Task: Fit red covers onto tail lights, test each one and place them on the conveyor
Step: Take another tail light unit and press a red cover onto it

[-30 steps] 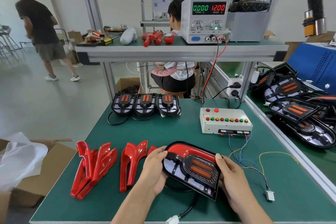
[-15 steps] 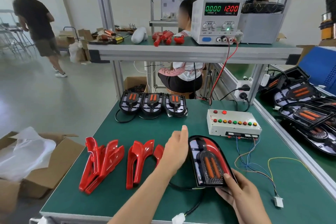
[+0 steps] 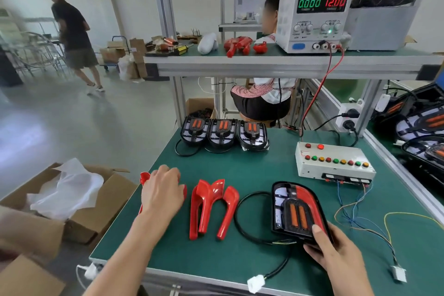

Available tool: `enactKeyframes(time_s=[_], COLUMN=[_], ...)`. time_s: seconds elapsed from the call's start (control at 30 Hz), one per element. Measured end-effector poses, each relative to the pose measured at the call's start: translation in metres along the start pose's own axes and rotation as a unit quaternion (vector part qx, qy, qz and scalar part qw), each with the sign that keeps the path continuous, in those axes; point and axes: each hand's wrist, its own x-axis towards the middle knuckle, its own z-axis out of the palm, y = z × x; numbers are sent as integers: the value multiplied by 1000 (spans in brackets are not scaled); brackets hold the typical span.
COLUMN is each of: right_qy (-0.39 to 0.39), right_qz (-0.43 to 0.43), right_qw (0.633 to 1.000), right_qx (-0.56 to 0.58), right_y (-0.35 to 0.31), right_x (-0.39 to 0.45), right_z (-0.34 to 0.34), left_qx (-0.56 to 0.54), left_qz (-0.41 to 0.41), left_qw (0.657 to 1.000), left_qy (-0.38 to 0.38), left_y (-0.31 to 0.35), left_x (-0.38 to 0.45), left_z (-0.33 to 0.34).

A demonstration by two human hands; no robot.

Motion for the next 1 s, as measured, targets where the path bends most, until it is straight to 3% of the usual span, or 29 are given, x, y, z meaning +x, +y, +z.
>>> enactKeyframes(time_s=[0.17, 0.5, 0.77, 1.0], right_qy=[2, 4, -1, -2], right_qz=[3, 10, 9, 12], right_qw=[1000, 1000, 1000, 1000], right_qx=[2, -1, 5, 8], right_y=[-3, -3, -3, 0], right_x=[-2, -2, -2, -2], right_z=[1, 0, 2, 0], left_qx=[72, 20, -154, -362], left_qz=[15, -6, 11, 35], left_qw=[996, 999, 983, 926], left_qy=[-48, -29, 96, 104], left_y=[-3, 3, 29, 69], left_x=[6, 5, 10, 19], left_z=[10, 19, -9, -28])
